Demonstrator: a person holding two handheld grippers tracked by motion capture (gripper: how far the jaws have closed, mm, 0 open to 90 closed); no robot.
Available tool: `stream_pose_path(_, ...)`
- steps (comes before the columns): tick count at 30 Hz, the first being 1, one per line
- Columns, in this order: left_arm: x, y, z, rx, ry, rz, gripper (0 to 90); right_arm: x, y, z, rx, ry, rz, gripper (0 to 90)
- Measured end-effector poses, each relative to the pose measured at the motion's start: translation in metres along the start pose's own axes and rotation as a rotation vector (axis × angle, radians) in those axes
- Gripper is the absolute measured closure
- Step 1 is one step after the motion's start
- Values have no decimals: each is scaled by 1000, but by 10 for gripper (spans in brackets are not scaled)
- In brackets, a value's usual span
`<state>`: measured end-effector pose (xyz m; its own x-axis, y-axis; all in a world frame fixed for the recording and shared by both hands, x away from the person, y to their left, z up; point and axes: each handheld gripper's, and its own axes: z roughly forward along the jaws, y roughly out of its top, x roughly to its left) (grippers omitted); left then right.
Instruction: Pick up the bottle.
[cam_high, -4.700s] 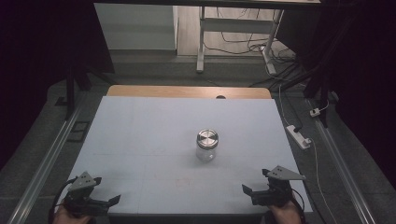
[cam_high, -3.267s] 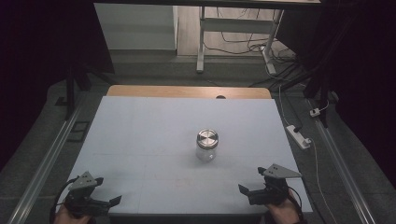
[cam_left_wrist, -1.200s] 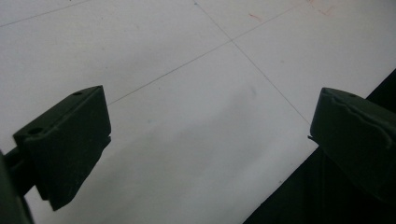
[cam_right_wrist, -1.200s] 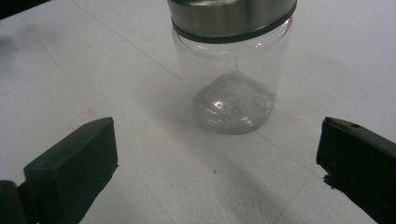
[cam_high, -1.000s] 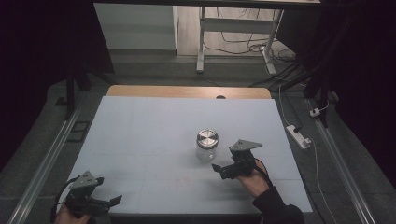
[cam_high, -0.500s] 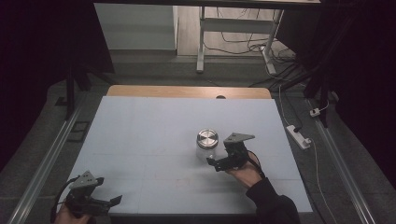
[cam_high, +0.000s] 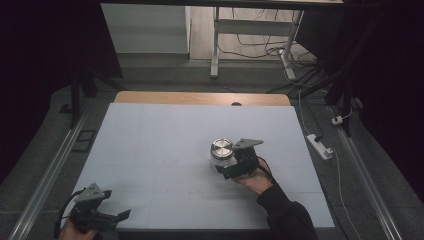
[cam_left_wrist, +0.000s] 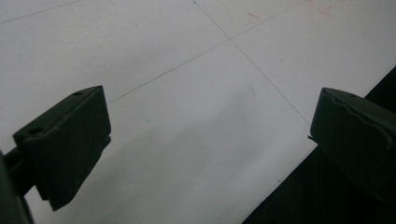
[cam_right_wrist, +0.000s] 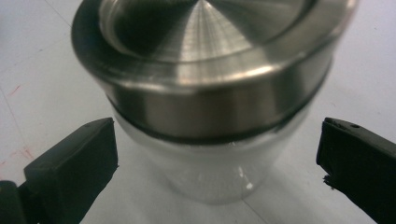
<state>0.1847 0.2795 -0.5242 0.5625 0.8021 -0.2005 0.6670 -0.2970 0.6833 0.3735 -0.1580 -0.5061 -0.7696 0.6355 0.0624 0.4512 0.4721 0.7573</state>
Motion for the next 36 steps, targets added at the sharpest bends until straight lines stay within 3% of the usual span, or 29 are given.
stream_pose_path(8, 0, 0, 0, 2, -2, 2, 0, 3, 4, 11, -3, 5, -61, 36)
stream_pose_path(14, 0, 0, 0, 4, -4, 2, 0, 3, 7, 12, -43, 1, -72, 126)
stream_pose_path(31, 0, 1, 1, 9, -2, 6, 0, 5, 8, 11, -52, -22, -100, 146)
stream_pose_path(36, -1, 1, 1, 9, -3, 9, 0, 4, 8, 10, -53, -8, -95, 147)
